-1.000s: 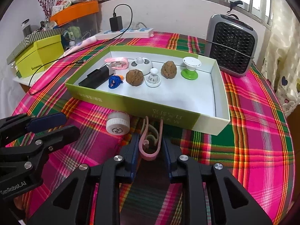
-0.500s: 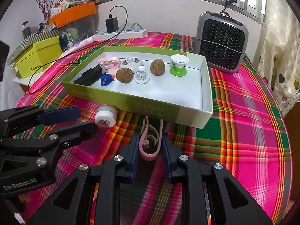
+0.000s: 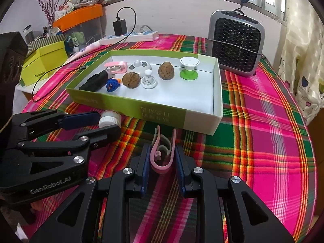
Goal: Organize objects
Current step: 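Close the right gripper on the pink plastic clip while the left approaches the white roll, then close the left gripper on the white round roll while the right holds the pink clip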
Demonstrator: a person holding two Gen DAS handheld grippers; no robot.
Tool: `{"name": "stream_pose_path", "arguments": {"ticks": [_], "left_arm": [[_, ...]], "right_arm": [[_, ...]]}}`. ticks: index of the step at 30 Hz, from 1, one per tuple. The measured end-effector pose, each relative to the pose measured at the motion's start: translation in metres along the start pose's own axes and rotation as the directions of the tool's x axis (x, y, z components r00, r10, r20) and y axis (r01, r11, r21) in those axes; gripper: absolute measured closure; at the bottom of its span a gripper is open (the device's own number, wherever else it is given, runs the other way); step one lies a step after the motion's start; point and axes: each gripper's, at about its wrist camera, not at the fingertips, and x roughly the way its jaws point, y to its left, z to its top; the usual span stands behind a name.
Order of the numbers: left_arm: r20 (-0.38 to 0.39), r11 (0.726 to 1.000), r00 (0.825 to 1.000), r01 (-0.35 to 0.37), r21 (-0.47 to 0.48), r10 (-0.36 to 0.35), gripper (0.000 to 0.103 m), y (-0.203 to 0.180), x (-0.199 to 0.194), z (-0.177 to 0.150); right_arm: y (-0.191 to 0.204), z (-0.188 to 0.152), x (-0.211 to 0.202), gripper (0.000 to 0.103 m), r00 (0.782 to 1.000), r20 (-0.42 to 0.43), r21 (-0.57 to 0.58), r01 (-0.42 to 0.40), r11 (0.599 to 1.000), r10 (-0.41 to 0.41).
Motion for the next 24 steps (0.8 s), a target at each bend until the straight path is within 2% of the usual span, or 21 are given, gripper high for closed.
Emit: {"name": "stream_pose_path", "arguments": {"ticks": [9, 15, 24], "left_arm": [[0.008, 1.000, 1.000, -0.016, 0.010, 0.016, 0.063, -0.0030, 0.0036, 0.0028], [0.008, 1.000, 1.000, -0.015, 0.009, 0.015, 0.074, -0.0033, 0.0036, 0.0027], [0.009, 1.000, 1.000, -0.016, 0.009, 0.016, 0.074, -0.0040, 0.0037, 0.0025]], "right_arm": [[-0.0012, -0.0007, 0.0006, 0.079, 1.000, -0.002, 0.002, -0.005, 1.000, 0.005], [-0.0008, -0.0008, 0.0006, 0.079, 1.000, -0.002, 0.002, -0.005, 1.000, 0.005], [-0.0007, -0.0008, 0.0003, 0.079, 1.000, -0.002, 0.004, -0.007, 1.000, 0.007]]}}
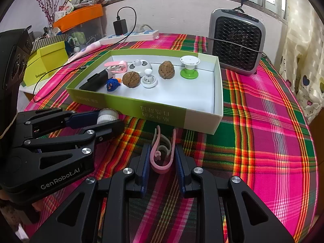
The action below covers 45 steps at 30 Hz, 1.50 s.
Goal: Organize objects
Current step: 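Close the left gripper on the white round roll while the right holds the pink clip, then lift the white roll and pink clip and carry both into the box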
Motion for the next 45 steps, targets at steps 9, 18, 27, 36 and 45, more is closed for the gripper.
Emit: {"name": "stream_pose_path", "arguments": {"ticks": [9, 18, 27, 36, 45], "left_arm": [[0.014, 1.000, 1.000, -0.006, 0.003, 0.006, 0.074, 0.001, -0.004, 0.000], [0.026, 1.000, 1.000, -0.007, 0.001, 0.007, 0.074, 0.001, -0.009, 0.001], [0.055, 1.000, 0.998, 0.011, 0.000, -0.011, 0.074, -0.002, -0.023, 0.005], [0.082, 1.000, 0.997, 0.007, 0.003, -0.007, 0.074, -0.002, -0.032, 0.014], [0.088, 1.000, 0.996, -0.001, 0.002, 0.001, 0.074, 0.001, -0.029, 0.025]], "right_arm": [[0.000, 0.000, 0.000, 0.079, 1.000, 0.001, -0.001, 0.001, 1.000, -0.001], [0.002, 0.001, -0.003, 0.079, 1.000, 0.014, -0.008, -0.007, 1.000, 0.007], [-0.001, 0.007, -0.017, 0.079, 0.999, 0.048, -0.004, -0.005, 1.000, 0.005], [-0.003, 0.019, -0.024, 0.079, 0.997, 0.072, -0.011, 0.003, 1.000, -0.002], [-0.006, 0.030, -0.022, 0.079, 0.997, 0.081, -0.014, 0.003, 1.000, -0.002]]}}
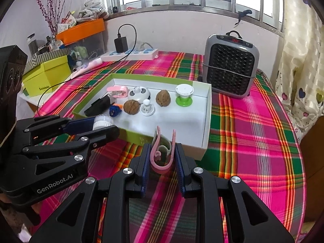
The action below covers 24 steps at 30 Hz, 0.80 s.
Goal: Organize objects
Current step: 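Lift the white roll and pink clip and carry both into the box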
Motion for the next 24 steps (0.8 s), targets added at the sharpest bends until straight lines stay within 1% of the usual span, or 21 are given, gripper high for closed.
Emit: {"name": "stream_pose_path", "arguments": {"ticks": [11, 24], "left_arm": [[0.011, 1.000, 1.000, -0.013, -0.010, 0.013, 0.074, 0.006, 0.008, 0.014], [-0.003, 1.000, 1.000, -0.029, -0.007, 0.029, 0.074, 0.011, 0.030, 0.023]], "right_arm": [[-0.005, 0.018, 0.006, 0.079, 1.000, 0.014, -0.008, 0.008, 1.000, -0.008], [-0.015, 0.033, 0.034, 0.079, 1.000, -0.014, -0.003, 0.015, 1.000, -0.015]]}}
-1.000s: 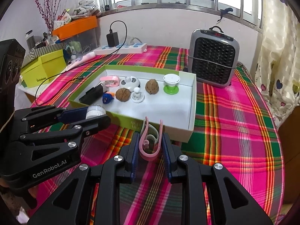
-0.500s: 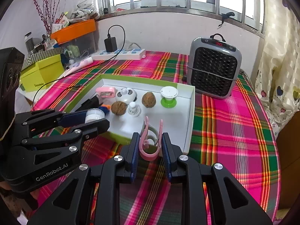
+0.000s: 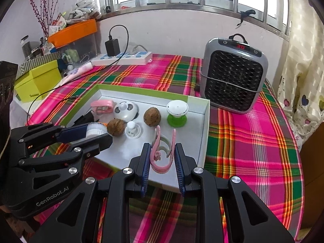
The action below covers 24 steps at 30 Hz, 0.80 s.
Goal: Organize objects
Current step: 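Lift the white roll and pink clip and carry both into the box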
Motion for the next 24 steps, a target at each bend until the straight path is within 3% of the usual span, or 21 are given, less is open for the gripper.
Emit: {"name": "stream_pose_path", "arguments": {"ticks": [24], "left_arm": [[-0.066, 1.000, 0.998, -0.025, -0.017, 0.024, 0.074, 0.009, 0.031, -0.001]], "right_arm": [[-0.009, 0.001, 0.038, 0.079, 0.997, -0.071, -0.004, -0.007, 1.000, 0.007]]}}
